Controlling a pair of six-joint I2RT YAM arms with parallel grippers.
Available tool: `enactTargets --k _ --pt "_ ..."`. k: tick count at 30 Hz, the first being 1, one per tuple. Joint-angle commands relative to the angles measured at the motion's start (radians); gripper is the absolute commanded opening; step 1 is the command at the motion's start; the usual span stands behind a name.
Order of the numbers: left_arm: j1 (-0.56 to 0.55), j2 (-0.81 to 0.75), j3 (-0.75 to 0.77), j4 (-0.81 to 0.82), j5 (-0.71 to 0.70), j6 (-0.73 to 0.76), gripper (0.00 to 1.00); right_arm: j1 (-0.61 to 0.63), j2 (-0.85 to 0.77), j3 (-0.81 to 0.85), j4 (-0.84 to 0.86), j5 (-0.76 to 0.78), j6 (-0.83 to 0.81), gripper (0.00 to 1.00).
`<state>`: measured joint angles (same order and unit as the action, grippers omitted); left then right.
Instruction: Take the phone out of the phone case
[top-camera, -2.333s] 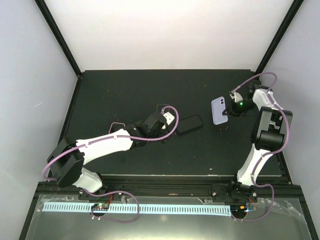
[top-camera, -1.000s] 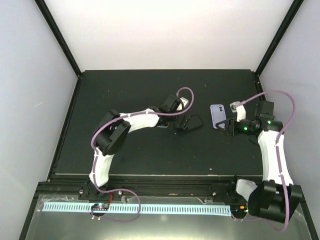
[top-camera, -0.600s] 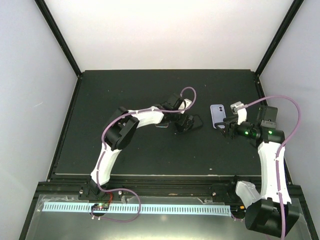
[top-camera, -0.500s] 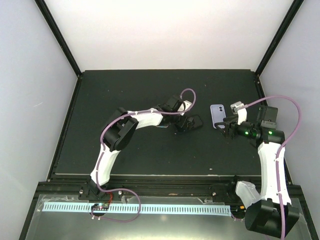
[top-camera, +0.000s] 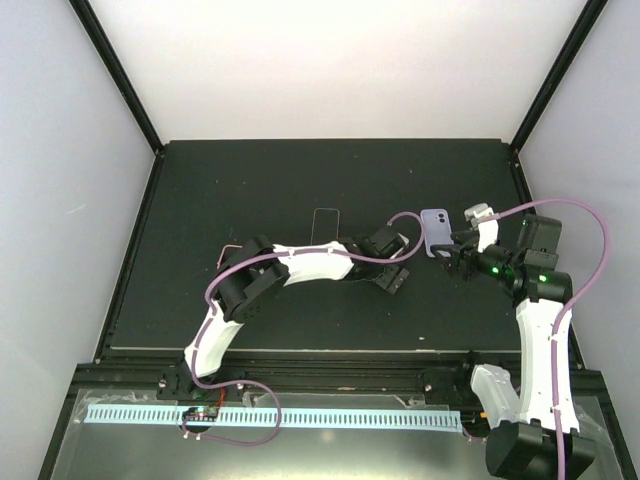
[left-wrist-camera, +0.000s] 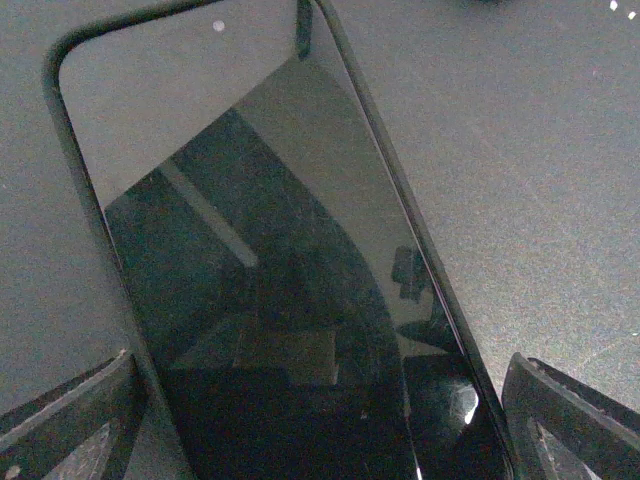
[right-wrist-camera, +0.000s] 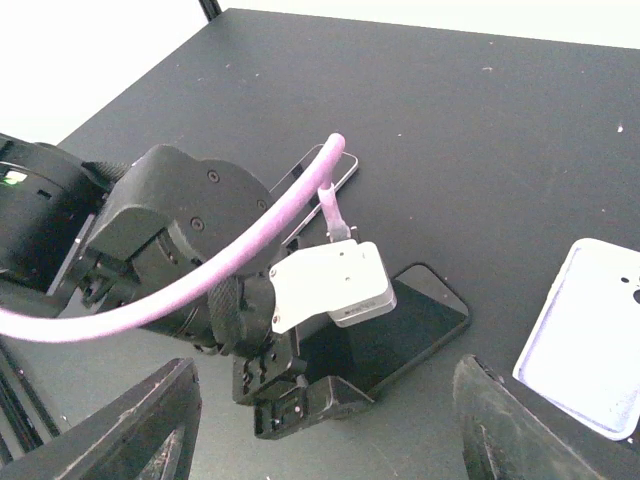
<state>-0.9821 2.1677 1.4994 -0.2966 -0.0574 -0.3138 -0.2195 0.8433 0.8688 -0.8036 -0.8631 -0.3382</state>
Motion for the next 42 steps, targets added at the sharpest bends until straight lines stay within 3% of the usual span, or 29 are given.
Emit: enactTargets --k 1,9,17,22,25,30,42 --pt "0.012 0.081 0.107 -0.224 -0.116 -0.055 0.99 -0.001 0.009 0.005 0.019 0.049 0.006 0.69" --pt "0.043 0.24 0.407 -0.395 -0.119 -0.047 0.99 -0.004 0.011 0.0 0.054 0.116 0.049 0.69" --pt "0.063 0.311 0.513 -0.443 -0.078 -0.035 0.99 -0.004 0.016 0.01 0.049 0.128 0.055 0.7" --pt "0.067 0.307 0.521 -0.485 -0.072 -0.012 0.88 -0.004 0.019 0.012 0.046 0.133 0.057 0.7" --pt "0.068 0.293 0.518 -0.527 -0.063 -0.006 0.75 -0.004 0.02 0.014 0.047 0.149 0.063 0.7" --pt "0.068 0.21 0.433 -0.532 -0.037 0.001 0.6 -0.005 0.019 0.01 0.055 0.159 0.068 0.7" --pt "0.069 -0.393 -0.047 -0.173 -0.029 -0.043 0.33 -0.005 0.031 -0.015 0.085 0.122 0.046 0.63"
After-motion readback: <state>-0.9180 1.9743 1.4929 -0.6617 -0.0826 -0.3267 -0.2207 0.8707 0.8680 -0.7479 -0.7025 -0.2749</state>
